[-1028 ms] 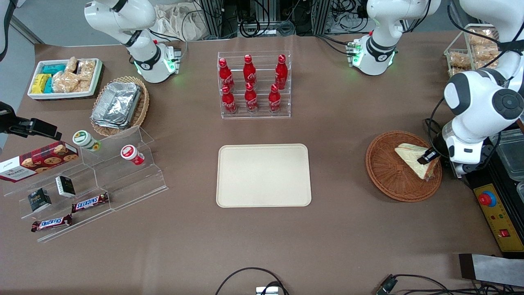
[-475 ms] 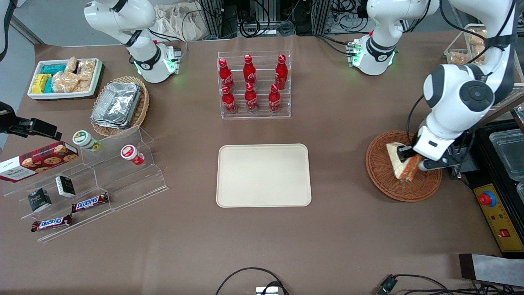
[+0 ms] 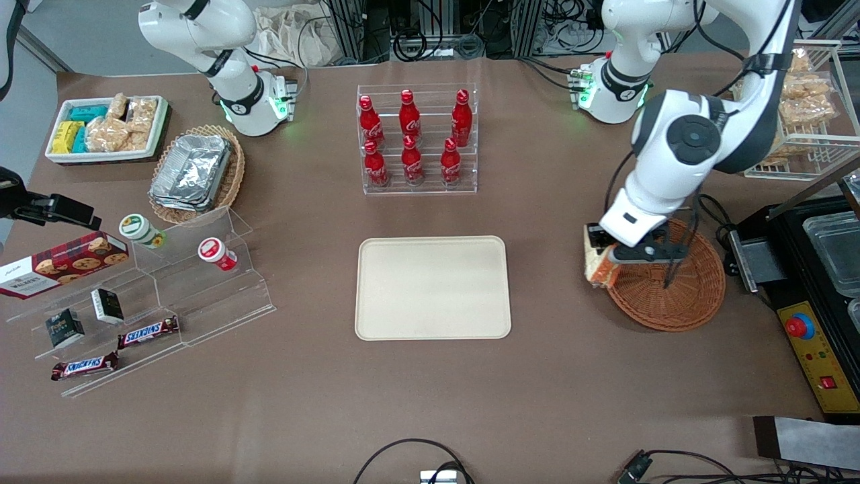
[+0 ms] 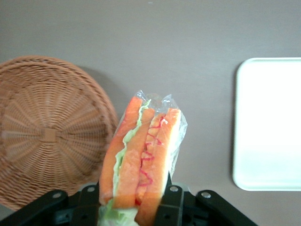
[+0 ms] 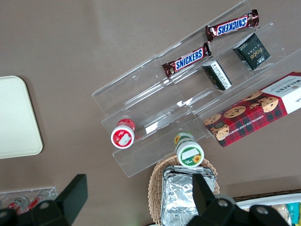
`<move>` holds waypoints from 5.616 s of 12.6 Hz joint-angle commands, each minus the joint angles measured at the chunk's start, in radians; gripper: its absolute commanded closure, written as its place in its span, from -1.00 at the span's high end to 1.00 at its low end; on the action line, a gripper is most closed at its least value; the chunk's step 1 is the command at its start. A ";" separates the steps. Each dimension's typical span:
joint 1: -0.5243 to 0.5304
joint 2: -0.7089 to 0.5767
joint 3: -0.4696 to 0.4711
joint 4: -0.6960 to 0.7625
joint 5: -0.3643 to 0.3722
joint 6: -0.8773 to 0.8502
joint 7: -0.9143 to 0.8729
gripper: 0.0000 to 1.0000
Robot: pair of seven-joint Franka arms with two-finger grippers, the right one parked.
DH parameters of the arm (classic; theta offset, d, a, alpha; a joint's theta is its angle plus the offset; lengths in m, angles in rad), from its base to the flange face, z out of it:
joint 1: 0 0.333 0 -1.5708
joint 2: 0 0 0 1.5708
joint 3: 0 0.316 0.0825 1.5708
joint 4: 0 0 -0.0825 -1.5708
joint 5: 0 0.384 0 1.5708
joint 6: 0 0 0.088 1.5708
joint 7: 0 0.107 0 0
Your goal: Place sandwich from basket to tray
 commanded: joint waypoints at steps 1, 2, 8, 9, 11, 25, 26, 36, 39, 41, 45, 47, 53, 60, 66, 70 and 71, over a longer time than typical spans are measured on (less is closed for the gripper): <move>0.002 0.061 -0.086 0.078 0.030 -0.032 -0.128 -0.19; -0.002 0.096 -0.119 0.104 0.065 -0.035 -0.190 -0.20; -0.005 0.403 -0.287 0.370 0.306 -0.120 -0.517 -0.20; -0.020 0.443 -0.297 0.403 0.333 -0.120 -0.537 -0.20; -0.090 0.518 -0.292 0.468 0.364 -0.114 -0.541 -0.17; -0.202 0.762 -0.283 0.563 0.571 -0.112 -0.637 -0.17; -0.203 0.767 -0.281 0.563 0.571 -0.112 -0.638 -0.15; -0.189 0.751 -0.265 0.646 0.547 -0.179 -0.713 0.80; -0.186 0.750 -0.265 0.770 0.503 -0.297 -0.710 0.88; -0.187 0.744 -0.265 0.841 0.509 -0.368 -0.719 0.97; -0.115 0.673 -0.266 0.861 0.502 -0.425 -0.736 0.99; -0.066 0.632 -0.272 0.859 0.487 -0.442 -0.726 0.99; 0.014 0.570 -0.268 0.859 0.424 -0.535 -0.571 1.00; 0.086 0.406 -0.152 0.821 0.251 -0.603 -0.266 1.00; 0.044 0.219 0.079 0.685 0.082 -0.601 0.007 1.00; 0.006 0.103 0.206 0.619 0.039 -0.647 0.168 1.00; -0.008 0.084 0.234 0.615 0.038 -0.669 0.205 1.00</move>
